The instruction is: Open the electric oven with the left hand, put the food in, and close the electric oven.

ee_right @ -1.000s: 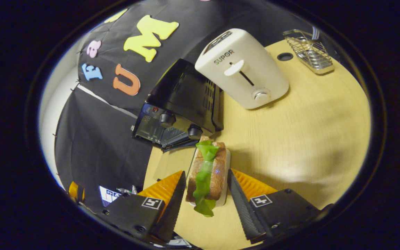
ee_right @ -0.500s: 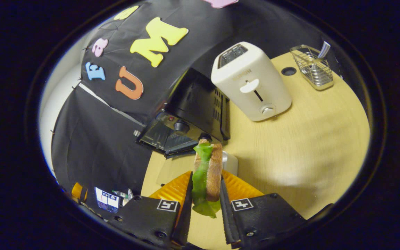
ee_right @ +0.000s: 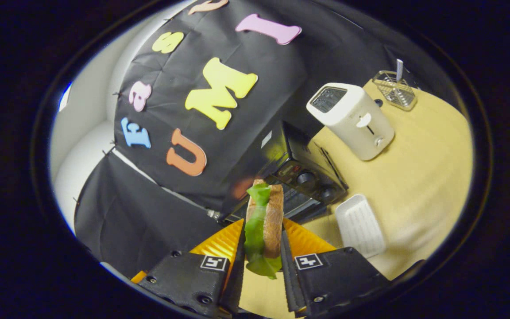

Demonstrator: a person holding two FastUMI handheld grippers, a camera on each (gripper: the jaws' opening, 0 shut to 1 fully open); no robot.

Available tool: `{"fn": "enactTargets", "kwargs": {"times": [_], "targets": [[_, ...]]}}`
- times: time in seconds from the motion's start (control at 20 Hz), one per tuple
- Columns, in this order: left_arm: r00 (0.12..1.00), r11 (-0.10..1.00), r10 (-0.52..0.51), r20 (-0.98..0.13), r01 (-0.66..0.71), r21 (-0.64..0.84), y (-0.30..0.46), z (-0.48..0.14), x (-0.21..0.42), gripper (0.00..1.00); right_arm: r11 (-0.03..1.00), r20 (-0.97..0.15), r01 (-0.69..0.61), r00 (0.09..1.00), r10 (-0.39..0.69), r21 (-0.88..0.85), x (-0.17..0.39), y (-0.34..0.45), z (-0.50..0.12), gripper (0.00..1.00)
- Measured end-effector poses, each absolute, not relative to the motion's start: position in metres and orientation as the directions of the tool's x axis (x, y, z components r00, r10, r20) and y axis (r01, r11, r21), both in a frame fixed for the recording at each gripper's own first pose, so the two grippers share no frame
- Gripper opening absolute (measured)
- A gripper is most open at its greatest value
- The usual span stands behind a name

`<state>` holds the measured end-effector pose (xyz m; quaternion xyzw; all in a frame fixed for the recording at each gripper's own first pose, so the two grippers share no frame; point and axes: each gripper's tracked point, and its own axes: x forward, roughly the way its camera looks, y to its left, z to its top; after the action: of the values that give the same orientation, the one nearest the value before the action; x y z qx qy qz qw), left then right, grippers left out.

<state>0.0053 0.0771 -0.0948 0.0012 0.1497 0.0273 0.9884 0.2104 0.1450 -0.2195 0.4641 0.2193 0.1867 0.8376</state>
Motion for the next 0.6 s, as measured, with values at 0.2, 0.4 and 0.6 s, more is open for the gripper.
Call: {"fn": "enactTargets", "kwargs": {"times": [0.2, 0.4, 0.6], "targets": [[0.960, 0.999, -0.020, -0.281, 0.031, 0.033, 0.080, -0.087, 0.008, 0.95, 0.427, -0.137, -0.033, 0.923, 0.360, 0.904, 0.223, 0.196, -0.228, 0.42], [0.961, 0.995, -0.056, -0.272, 0.076, 0.061, 0.083, -0.086, 0.005, 0.95, 0.369, -0.163, 0.059, 0.953, 0.255, 0.928, 0.236, 0.245, -0.255, 0.42], [0.952, 0.996, -0.078, -0.295, 0.090, 0.028, 0.086, -0.088, -0.002, 0.95, 0.276, -0.197, 0.137, 0.959, 0.202, 0.951, 0.260, 0.275, -0.283, 0.42]]}}
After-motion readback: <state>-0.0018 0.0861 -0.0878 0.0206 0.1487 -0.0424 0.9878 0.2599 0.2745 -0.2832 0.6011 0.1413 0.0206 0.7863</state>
